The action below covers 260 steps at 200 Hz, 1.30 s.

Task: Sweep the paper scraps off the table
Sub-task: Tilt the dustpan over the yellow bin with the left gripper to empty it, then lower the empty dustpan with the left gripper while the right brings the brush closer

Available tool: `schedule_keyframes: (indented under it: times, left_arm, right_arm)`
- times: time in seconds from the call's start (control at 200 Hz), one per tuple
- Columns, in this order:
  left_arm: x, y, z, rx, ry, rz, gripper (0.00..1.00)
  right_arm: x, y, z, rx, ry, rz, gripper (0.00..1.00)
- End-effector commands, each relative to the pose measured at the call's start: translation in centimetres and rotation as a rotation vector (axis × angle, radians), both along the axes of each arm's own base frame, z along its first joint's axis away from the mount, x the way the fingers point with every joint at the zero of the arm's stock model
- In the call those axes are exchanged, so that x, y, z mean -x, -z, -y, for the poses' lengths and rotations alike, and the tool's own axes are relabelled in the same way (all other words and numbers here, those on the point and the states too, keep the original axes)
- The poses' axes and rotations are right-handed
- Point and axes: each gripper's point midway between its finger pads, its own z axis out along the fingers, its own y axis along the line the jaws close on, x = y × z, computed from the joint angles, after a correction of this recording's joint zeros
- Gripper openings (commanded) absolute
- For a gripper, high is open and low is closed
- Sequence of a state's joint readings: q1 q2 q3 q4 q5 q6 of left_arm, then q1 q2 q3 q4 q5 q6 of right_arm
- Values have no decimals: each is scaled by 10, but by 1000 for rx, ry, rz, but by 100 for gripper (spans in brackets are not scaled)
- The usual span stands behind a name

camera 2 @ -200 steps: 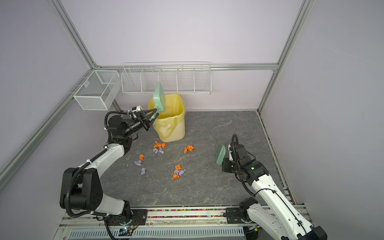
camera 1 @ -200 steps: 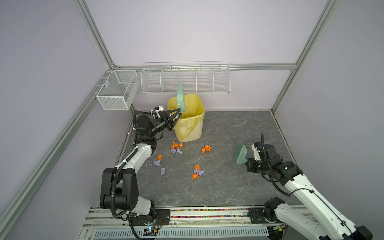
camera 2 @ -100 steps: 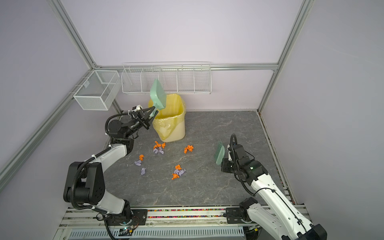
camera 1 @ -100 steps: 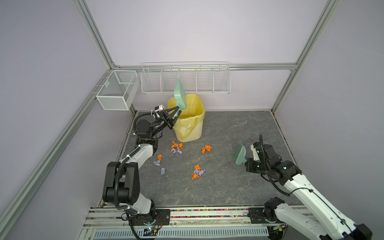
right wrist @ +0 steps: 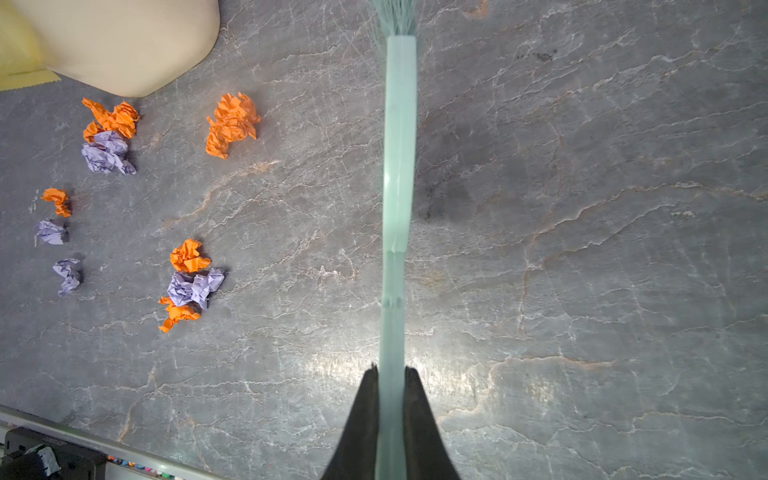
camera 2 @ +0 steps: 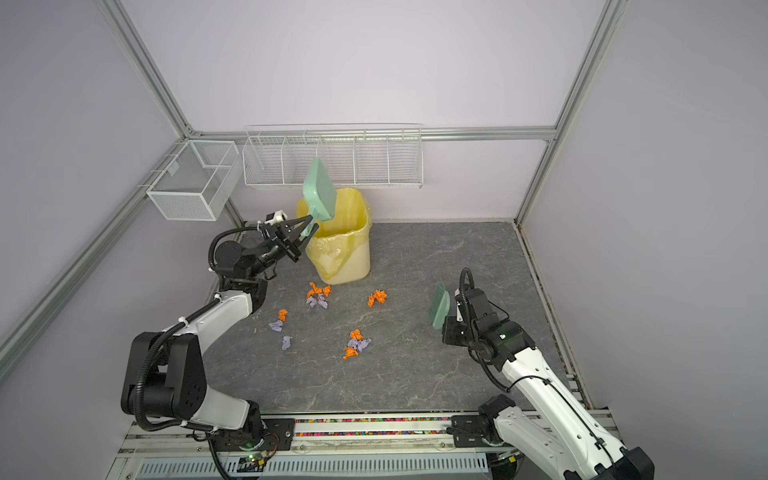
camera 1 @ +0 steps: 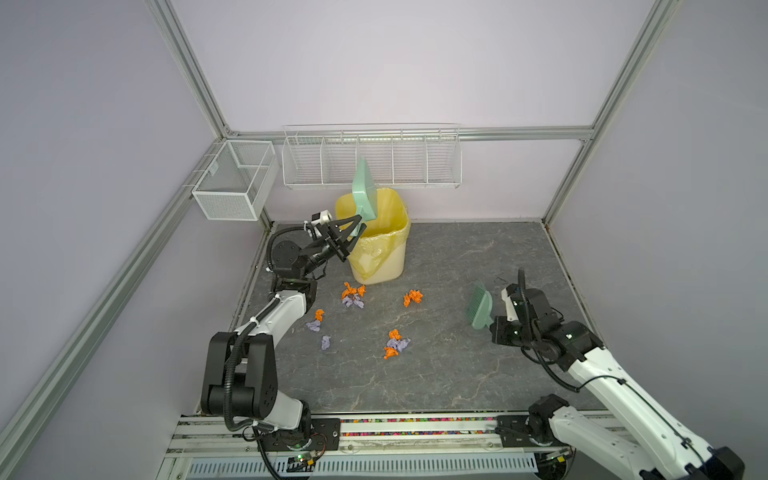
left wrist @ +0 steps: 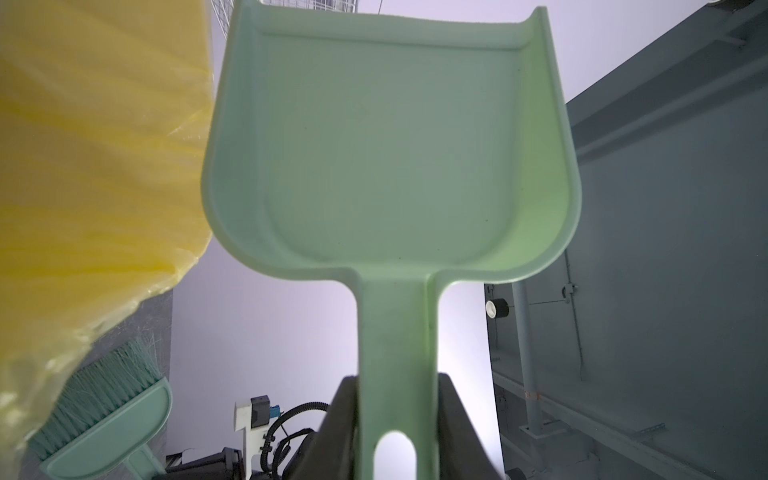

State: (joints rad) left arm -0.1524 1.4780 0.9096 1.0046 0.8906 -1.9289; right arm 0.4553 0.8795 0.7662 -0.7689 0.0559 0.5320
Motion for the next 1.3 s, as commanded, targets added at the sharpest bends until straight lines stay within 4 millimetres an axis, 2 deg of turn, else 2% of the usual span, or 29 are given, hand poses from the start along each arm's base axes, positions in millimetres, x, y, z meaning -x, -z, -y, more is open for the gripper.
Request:
schedule_keyframes:
  times: [0.0, 0.28, 0.53, 0.67, 1.095, 1.105, 1.12, 1.295]
  left_arm:
    - [16, -16, 6, -52, 25, 63, 0]
    - [34, -9, 16, -242, 15, 93, 0]
    - [59, -19, 33, -333, 33, 161, 0]
    - [69, -24, 31, -356, 31, 190, 0]
    - [111, -13, 26, -498, 48, 242, 0]
    - [112, -13, 26, -501, 48, 242, 0]
    - [114, -13, 26, -504, 48, 244, 0]
    - [137, -3, 25, -558, 60, 255, 0]
  right_arm:
    - [-7, -15, -4, -25, 10, 41, 7]
    - [-6, -18, -5, -30, 8, 41, 7]
    - [-10, -23, -9, -47, 12, 45, 7]
    - [-12, -28, -11, -62, 15, 47, 7]
    - [-17, -36, -17, -96, 40, 47, 7]
    - [-20, -45, -19, -107, 39, 65, 7]
    - [-21, -48, -20, -113, 39, 71, 7]
    - [-27, -56, -31, -142, 30, 77, 7]
